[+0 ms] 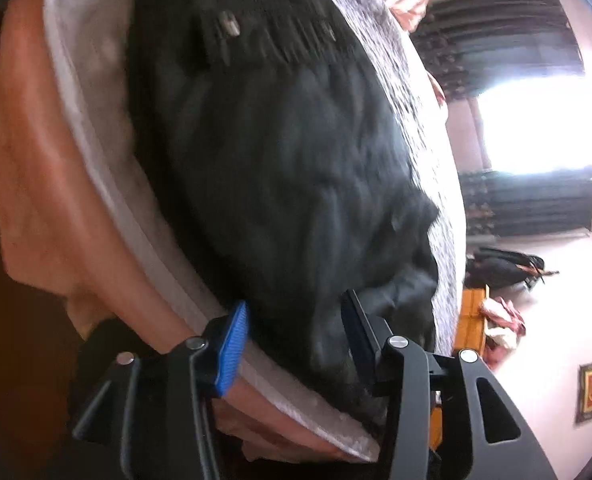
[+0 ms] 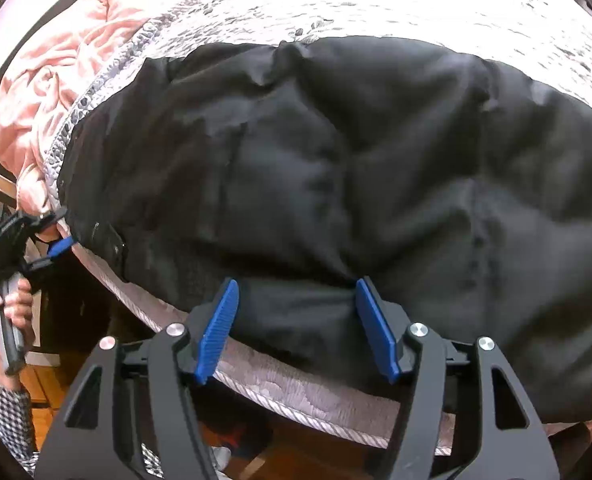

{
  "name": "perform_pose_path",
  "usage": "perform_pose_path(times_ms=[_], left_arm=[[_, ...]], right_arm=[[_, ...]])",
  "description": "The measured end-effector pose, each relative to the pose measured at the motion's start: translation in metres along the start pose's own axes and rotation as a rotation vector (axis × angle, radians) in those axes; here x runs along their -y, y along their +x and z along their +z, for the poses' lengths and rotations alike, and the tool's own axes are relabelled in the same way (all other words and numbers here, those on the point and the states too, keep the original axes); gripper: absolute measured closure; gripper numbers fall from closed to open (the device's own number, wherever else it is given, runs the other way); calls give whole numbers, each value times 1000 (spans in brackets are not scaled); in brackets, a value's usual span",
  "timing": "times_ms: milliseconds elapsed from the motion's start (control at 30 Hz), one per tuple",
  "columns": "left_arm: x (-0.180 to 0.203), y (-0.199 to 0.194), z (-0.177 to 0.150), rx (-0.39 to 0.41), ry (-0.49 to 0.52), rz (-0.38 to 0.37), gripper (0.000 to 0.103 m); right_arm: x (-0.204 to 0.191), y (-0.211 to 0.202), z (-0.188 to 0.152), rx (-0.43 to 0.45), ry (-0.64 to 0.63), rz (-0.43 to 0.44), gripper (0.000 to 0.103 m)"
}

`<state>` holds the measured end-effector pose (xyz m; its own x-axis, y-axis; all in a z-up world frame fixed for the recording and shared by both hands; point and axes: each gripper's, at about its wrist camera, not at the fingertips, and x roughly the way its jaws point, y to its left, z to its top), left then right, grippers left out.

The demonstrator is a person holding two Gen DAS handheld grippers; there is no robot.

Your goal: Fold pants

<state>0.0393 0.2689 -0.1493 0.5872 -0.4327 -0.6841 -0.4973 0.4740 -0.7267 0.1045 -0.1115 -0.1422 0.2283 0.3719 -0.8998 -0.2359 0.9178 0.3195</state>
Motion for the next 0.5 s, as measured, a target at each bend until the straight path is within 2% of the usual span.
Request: perform_pose_path(times_ms=[133,200,233,333,433,500], left_arm=[[-3,-1,20,12,-24,23,58],[-7,2,23,14,-30,40,68],[-6,2,25,27,-27,54,79],[5,-4,19,79,36,87,96],[19,-13,11,128,143,141,99],[17,-1,9,104,169,214,99]], right_arm=[[-4,1,-3,3,-33,-22,39],[-5,2,-2,3,-32,-20,37],[-6,2,-2,2,-34,-23,37],[-7,3,-3,1,-44,-29,37],[-7,4,-2,-1,-42,-31,37],[-7,5,-1,-1,-38,-34,37]])
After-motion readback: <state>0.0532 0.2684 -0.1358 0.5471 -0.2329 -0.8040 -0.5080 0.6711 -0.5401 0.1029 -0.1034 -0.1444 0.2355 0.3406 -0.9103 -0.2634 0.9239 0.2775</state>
